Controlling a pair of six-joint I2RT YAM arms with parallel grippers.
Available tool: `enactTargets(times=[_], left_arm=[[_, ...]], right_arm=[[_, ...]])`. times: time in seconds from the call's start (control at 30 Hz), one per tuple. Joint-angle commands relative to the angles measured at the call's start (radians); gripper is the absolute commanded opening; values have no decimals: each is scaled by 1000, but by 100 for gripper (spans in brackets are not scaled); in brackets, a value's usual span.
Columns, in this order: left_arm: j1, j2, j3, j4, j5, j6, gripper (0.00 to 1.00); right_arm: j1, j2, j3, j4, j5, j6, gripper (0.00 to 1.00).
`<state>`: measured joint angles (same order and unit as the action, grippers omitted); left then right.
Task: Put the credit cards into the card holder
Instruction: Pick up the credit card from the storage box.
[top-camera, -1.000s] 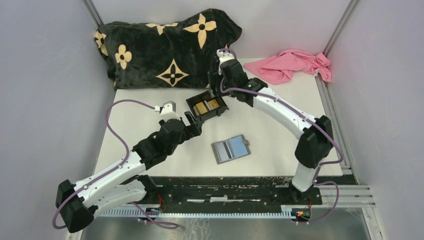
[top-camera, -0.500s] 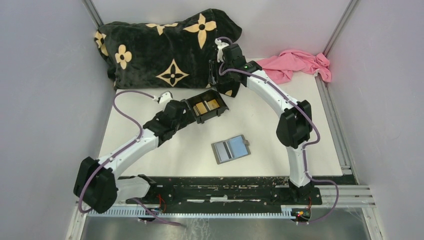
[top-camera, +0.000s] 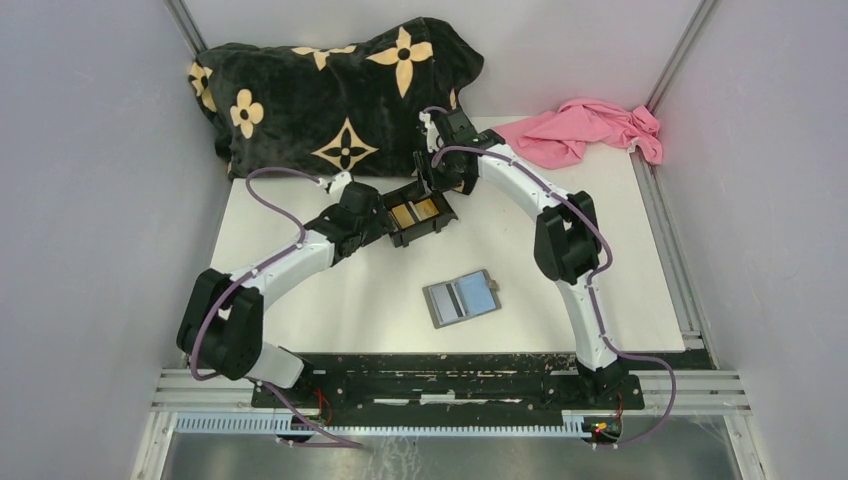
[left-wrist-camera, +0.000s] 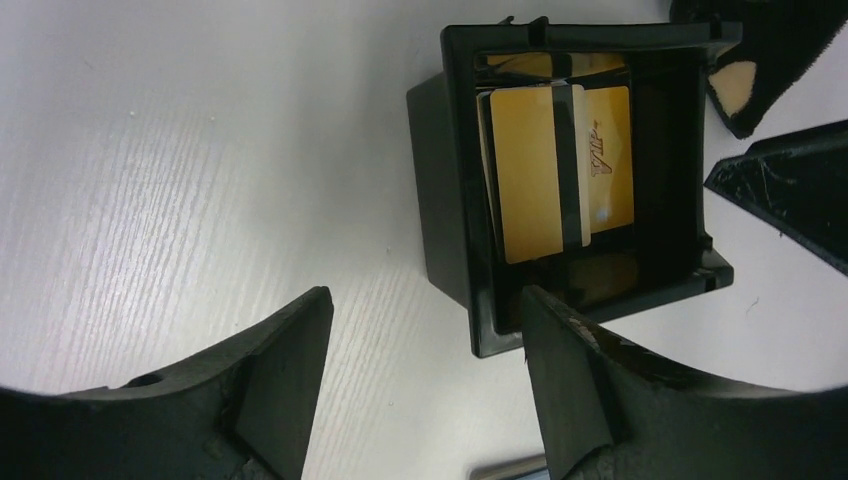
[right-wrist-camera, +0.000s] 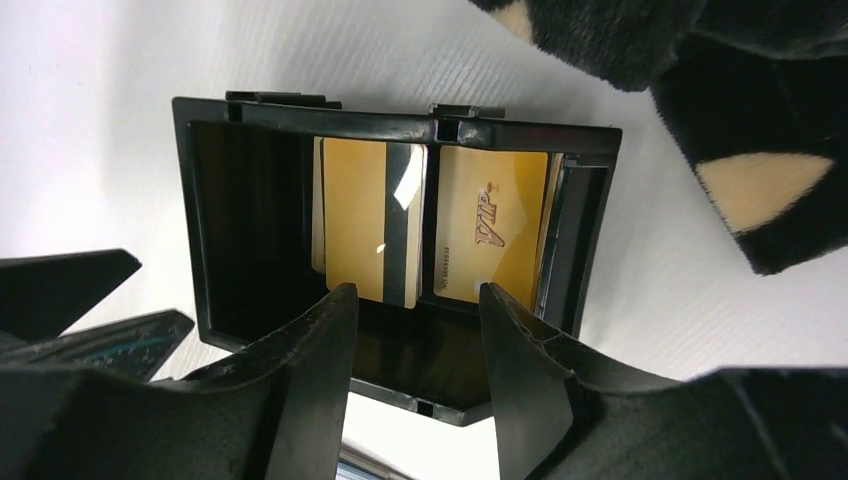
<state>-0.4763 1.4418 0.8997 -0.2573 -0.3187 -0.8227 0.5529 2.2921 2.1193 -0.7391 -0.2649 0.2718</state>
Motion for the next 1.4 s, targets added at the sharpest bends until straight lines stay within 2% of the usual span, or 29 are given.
enactTargets(times=[0.0,0.13,0.43,0.67,0.83,0.97,1.37], left_arm=[[20,55,53,52,34,13,72],[33,109,72,66,60,24,65],[56,185,115,104,102,69,36],[65,224,138,123,152,82,28],[65,235,133,153,206,82,18],[65,245,128,170,240,81,14],[63,246,106,200,294,42,9]], right_arm=[[-6,16,52,-3,-62,1,55],[-7,40,54,-9,-81,1,55],[-27,93,57,-1,-145,24,58],[-31,128,61,23,-180,56,60],[-31,148,65,49,-203,89,60],[-30,158,64,67,-219,111,61],[-23,153,10,68,-155,109,60]])
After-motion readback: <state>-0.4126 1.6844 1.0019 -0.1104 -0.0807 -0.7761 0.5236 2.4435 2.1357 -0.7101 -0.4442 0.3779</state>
